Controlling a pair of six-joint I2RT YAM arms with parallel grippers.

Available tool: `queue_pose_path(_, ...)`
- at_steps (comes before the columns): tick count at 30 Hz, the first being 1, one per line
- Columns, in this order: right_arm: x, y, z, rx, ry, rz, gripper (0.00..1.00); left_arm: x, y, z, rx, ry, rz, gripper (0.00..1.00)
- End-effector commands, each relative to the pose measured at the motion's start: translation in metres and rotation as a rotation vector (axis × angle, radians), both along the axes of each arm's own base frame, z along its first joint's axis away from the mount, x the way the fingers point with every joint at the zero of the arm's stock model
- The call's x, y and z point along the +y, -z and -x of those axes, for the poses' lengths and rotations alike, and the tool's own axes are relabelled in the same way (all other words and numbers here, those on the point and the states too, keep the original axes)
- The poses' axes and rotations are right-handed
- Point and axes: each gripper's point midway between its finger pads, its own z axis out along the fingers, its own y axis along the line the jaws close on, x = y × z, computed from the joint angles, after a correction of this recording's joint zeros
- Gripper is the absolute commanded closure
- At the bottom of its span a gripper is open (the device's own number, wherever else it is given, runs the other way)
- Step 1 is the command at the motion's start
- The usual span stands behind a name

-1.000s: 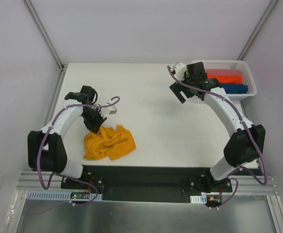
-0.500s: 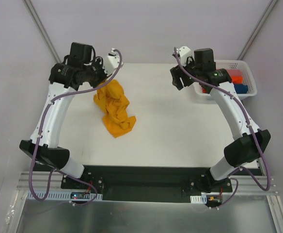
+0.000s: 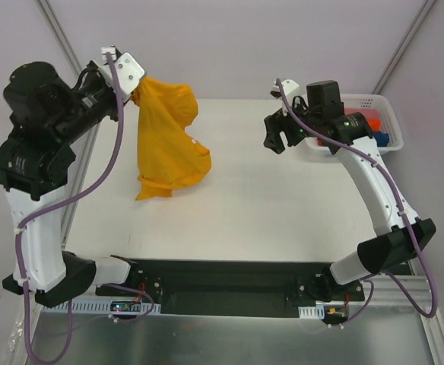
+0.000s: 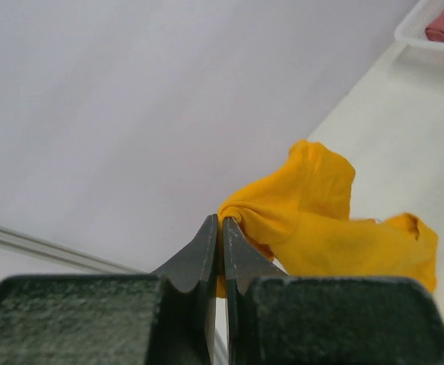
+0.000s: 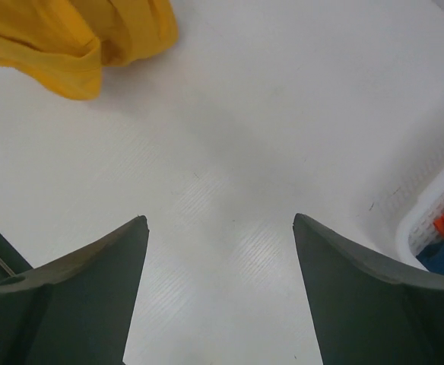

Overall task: Roll the t-shirts
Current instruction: Move the T-shirt to the center of the board.

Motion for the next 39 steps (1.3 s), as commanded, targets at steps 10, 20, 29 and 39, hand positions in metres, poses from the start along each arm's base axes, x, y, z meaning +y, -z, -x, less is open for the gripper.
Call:
queue_pose_path(10,-0.008,-0.03,0.058,0.006,-0.021,-0.062,0.17,-0.025,0.0,0.024,-0.042,0.144,0.154,1.0)
queue_pose_path(20,-0.017,-0.018,0.025,0.158,0.103,-0.203,0.14,-0.113,0.066,-0.02,0.344,0.391,0.301,1.0)
queue_pose_path(29,-0.068,0.018,0.011,0.263,0.336,-0.263,0.15,-0.211,0.102,-0.024,0.544,0.586,0.291,1.0)
queue_pose_path(39,-0.078,0.067,0.008,0.307,0.309,-0.124,0.17,-0.097,0.252,-0.035,0.739,0.068,0.216,0.2)
